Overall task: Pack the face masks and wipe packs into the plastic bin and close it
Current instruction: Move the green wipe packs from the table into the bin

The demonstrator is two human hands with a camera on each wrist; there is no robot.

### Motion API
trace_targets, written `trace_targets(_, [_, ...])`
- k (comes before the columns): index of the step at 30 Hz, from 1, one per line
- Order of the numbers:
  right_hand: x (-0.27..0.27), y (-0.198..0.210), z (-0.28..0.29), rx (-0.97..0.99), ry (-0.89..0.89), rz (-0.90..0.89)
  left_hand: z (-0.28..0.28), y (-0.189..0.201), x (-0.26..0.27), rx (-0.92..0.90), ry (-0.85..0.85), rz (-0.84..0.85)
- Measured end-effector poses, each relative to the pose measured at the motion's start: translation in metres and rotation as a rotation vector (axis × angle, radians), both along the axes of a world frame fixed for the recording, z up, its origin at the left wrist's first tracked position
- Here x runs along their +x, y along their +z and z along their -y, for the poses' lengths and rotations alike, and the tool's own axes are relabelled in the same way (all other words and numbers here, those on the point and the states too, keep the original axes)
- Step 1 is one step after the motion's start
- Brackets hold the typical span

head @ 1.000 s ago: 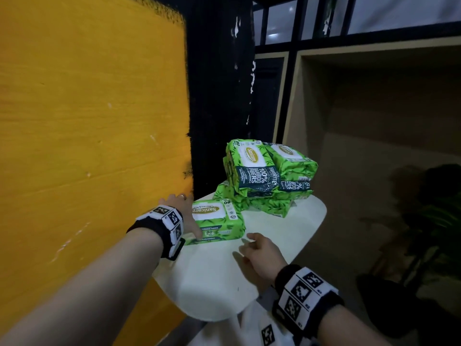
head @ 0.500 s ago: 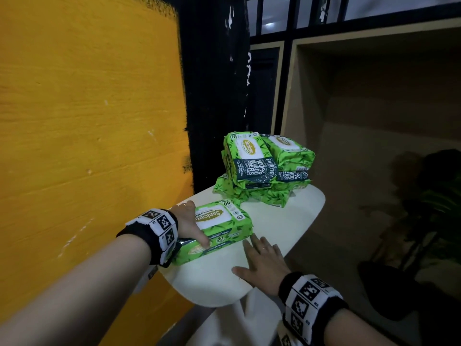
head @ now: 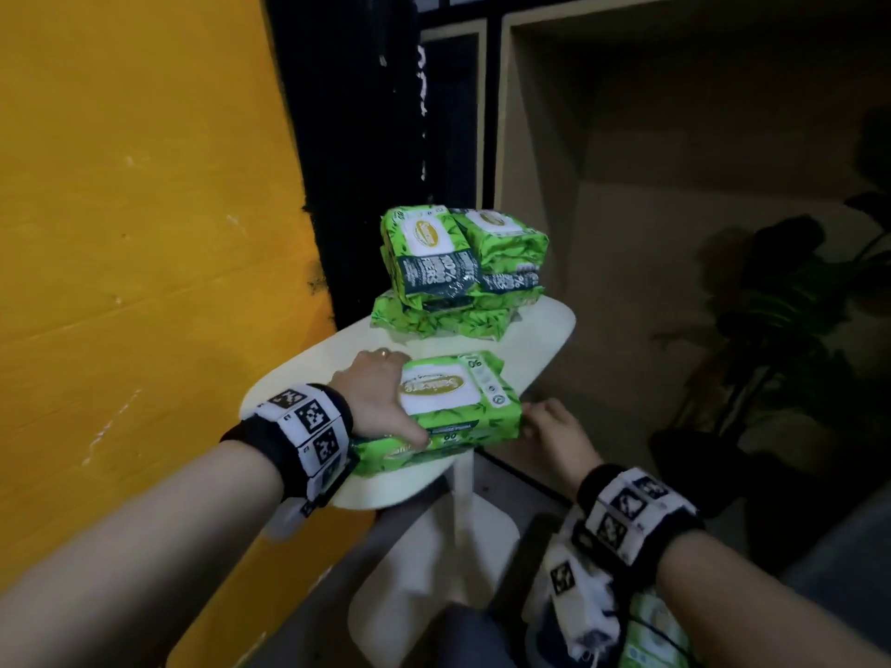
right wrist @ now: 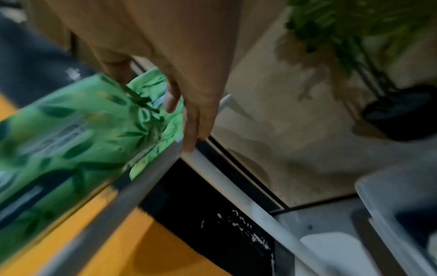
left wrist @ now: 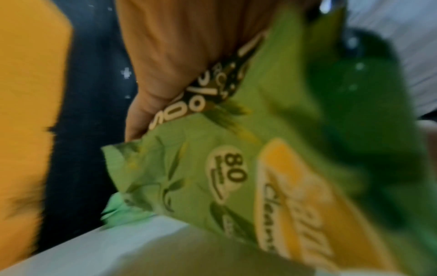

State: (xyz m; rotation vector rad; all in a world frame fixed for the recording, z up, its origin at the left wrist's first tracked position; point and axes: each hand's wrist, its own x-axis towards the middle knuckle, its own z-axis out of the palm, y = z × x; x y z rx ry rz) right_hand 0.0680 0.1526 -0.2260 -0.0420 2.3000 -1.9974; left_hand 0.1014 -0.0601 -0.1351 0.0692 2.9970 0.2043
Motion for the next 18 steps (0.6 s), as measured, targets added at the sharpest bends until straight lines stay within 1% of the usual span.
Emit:
trace_targets(1, [-0.003, 0.000, -0.010, -0.176, -0.010, 0.071, -0.014, 0.003, 0.001, -0.020, -0.056, -0.018])
trace_targets(2, [-0.004, 0.000, -0.021, -0.285, -0.034, 0.107, -0.029, 0.005, 0.003, -0.039, -0.116, -0.037])
trace_targets(3, [-0.004, 0.002, -0.034, -0.347, -0.048, 0.121, -0.044, 0.008, 0.003, -0.061, -0.184, -0.063])
trace_targets(5, [0.005, 0.010, -0.063, -0.417, -0.025, 0.090, -0.077, 0.011, 0.001, -0.131, -0.341, -0.121])
trace_targets(7, [0.014, 0.016, -0.096, -0.407, 0.011, 0.050, -0.108, 0.011, -0.003, -0.187, -0.473, -0.159])
trace_targets(9, [0.021, 0.012, -0.130, -0.353, -0.037, 0.032, -0.136, 0.006, -0.008, -0.217, -0.567, -0.168])
trace_targets(11, [0.025, 0.000, -0.163, -0.198, -0.085, 0.018, -0.162, -0.006, -0.015, -0.274, -0.677, -0.167])
trace_targets(12, [0.028, -0.004, -0.177, -0.089, -0.071, 0.026, -0.175, -0.013, -0.019, -0.313, -0.737, -0.159])
trace_targets(14, [0.035, -0.013, -0.201, 0.113, 0.047, 0.095, -0.204, -0.031, -0.024, -0.366, -0.853, -0.125])
trace_targets(15, [0.037, -0.021, -0.212, 0.162, 0.112, 0.160, -0.218, -0.040, -0.026, -0.371, -0.901, -0.102])
trace_targets(16, [0.039, -0.029, -0.221, 0.189, 0.164, 0.220, -0.231, -0.050, -0.028, -0.364, -0.943, -0.081])
trace_targets(18, [0.042, -0.053, -0.239, 0.207, 0.179, 0.286, -0.254, -0.072, -0.032, -0.337, -0.998, -0.057])
